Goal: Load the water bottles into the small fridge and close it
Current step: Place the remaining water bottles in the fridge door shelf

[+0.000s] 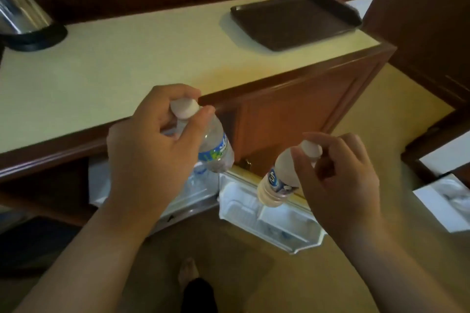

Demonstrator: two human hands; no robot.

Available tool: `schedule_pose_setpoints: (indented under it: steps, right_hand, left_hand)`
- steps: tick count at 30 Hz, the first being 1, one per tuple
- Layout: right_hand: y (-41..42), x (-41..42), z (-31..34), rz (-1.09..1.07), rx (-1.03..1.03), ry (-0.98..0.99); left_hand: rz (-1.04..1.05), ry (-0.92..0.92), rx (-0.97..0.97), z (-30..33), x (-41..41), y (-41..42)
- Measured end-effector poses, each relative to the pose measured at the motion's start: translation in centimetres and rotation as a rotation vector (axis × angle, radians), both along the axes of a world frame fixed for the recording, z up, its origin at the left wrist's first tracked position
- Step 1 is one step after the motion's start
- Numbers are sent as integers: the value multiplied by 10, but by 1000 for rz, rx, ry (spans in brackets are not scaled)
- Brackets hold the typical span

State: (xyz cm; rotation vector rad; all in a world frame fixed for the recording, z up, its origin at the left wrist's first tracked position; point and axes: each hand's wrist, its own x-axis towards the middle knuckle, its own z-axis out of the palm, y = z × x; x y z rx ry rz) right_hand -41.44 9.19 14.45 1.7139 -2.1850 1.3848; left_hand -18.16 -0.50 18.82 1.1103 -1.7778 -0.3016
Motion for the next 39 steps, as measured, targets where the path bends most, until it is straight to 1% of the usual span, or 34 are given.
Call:
schedule_pose_setpoints:
  steps: [4, 9, 12, 17, 21, 24, 27, 31, 39]
  right_hand:
    - [45, 15, -74, 46, 192, -70]
    - [74, 44, -185, -40, 370, -154]
    - [76, 61, -247, -71, 388, -139]
    - [62, 83, -347, -88, 375, -115]
    - [49, 92, -422, -134, 374, -84]
    - [37, 95, -461, -154, 340, -28]
    - [27, 90, -492, -143, 289, 15]
    - [16, 81, -520, -151, 291, 63]
    - [-9, 67, -547, -133, 350, 199]
  left_hand:
    - [-31, 37, 248, -71, 11, 41]
    - [-19, 34, 511, -172, 20, 65]
    - [-48, 39, 641, -229, 27, 66]
    - [-107, 57, 778, -318, 43, 49]
    - [-148, 30, 812, -386, 49, 41]
    - [-143, -30, 786, -423, 52, 42]
    - [-102, -28, 781, -451, 56, 41]
    - [-106, -30, 810, -474, 61, 41]
    - [-136, 30, 819, -490, 53, 35]
